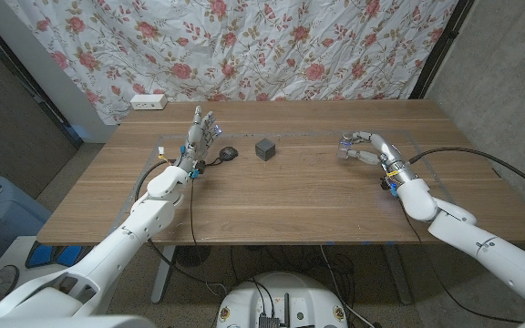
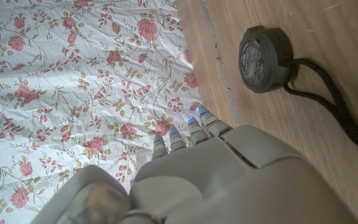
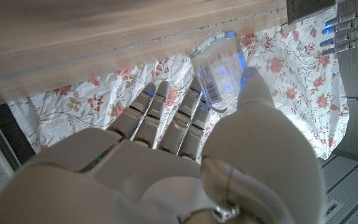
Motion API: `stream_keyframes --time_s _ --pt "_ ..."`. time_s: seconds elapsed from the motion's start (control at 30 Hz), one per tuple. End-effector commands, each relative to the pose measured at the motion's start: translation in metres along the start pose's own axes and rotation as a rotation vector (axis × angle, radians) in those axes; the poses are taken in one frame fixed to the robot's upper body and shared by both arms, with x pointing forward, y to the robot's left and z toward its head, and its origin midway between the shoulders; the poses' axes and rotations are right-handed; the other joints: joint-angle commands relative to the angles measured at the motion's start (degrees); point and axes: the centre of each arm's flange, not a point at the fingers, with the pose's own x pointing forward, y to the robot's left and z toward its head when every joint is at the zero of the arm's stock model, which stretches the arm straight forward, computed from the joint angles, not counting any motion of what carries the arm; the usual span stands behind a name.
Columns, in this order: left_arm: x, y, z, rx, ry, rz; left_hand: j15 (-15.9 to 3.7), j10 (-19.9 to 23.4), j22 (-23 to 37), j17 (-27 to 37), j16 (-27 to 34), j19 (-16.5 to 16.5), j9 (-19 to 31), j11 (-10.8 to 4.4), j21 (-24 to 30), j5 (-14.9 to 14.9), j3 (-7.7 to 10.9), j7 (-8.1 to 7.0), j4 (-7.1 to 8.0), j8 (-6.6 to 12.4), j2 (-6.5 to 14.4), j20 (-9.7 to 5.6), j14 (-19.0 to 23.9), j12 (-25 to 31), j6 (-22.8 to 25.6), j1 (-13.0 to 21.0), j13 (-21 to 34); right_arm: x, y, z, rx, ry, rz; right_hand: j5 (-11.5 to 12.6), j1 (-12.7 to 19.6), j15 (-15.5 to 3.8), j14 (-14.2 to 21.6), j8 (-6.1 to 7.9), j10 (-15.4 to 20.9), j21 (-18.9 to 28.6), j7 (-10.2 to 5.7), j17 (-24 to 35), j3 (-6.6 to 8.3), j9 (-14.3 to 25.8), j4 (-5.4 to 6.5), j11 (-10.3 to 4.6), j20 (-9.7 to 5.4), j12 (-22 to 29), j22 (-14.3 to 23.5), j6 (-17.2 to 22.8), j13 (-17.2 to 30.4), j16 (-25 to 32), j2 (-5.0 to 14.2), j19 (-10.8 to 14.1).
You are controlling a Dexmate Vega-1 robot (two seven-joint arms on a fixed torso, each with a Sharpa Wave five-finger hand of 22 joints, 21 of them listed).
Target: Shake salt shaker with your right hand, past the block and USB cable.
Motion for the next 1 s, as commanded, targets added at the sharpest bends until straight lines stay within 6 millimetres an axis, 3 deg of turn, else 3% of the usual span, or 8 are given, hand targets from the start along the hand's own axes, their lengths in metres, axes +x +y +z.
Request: stream_keyframes --time_s 0.03,1.0 --pt "0.0 0.0 0.0 0.0 0.001 0.0 -6.08 -0.01 0.27 0.34 0.28 0.28 0.35 -0.6 0.25 0.25 -0.11 -0.52 0.35 0.23 5.77 -1.36 0.04 0.23 0.14 -0.02 0.22 0.004 -0.004 0.016 -0.047 -0.052 -0.104 -0.33 1.4 -8.78 0.96 0.53 0.77 0.1 -1.44 0.14 0.32 0.11 0.34 -0.05 -1.73 0.59 0.17 1.93 0.26 0.48 2.15 0.7" --pt "0.0 0.0 0.0 0.0 0.001 0.0 -6.06 -0.11 0.27 0.34 0.29 0.28 0.35 -0.46 0.25 0.25 -0.11 -0.43 0.35 0.27 5.77 -1.35 0.08 0.19 0.23 -0.01 0.22 0.008 0.001 0.033 -0.306 -0.241 -0.328 -1.34 1.61 -8.94 3.0 0.85 1.5 0.37 -1.41 0.39 0.2 0.1 0.05 -0.05 -1.91 0.33 0.16 2.29 0.31 1.13 2.32 1.92"
